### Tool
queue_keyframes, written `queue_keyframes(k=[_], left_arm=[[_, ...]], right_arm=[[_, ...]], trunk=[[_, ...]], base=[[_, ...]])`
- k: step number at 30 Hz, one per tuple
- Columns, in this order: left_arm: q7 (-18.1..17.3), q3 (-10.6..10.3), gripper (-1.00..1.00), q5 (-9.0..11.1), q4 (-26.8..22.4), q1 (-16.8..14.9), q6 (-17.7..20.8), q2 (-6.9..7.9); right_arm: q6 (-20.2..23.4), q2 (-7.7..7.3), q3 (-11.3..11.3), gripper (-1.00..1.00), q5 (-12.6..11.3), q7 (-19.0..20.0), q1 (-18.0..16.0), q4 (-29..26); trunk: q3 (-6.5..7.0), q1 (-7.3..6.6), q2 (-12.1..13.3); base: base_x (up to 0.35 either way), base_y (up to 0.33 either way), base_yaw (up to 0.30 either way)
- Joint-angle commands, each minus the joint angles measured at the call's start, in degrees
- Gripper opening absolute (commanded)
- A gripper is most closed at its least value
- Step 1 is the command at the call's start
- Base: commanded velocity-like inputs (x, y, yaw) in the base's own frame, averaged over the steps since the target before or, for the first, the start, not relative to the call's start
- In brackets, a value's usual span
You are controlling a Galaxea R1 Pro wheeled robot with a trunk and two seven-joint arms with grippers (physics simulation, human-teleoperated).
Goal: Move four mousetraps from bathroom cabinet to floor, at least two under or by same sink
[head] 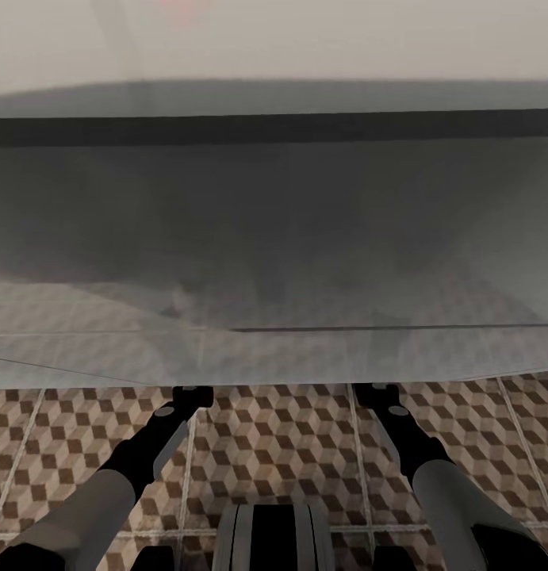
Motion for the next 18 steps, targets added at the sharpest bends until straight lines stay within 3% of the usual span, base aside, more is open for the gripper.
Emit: queue_keyframes(k=[1, 18], left_arm=[[0.29, -0.36, -1.0, 0.38, -0.13, -0.05, 0.4, 0.1], [0.49, -0.26, -1.0, 0.54, -0.12, -0.1, 0.63, -0.35]], right_arm=[[-0.04, 0.04, -0.25, -1.0, 0.54, 0.08, -0.06, 0.0], [-0.03, 0.04, -0.25, -1.0, 0.54, 0.07, -1.23, 0.0]], trunk=[[-0.03, -0.01, -0.01], [-0.03, -0.01, -0.01]], base=[[0.0, 0.0, 0.0], [0.0, 0.0, 0.0]])
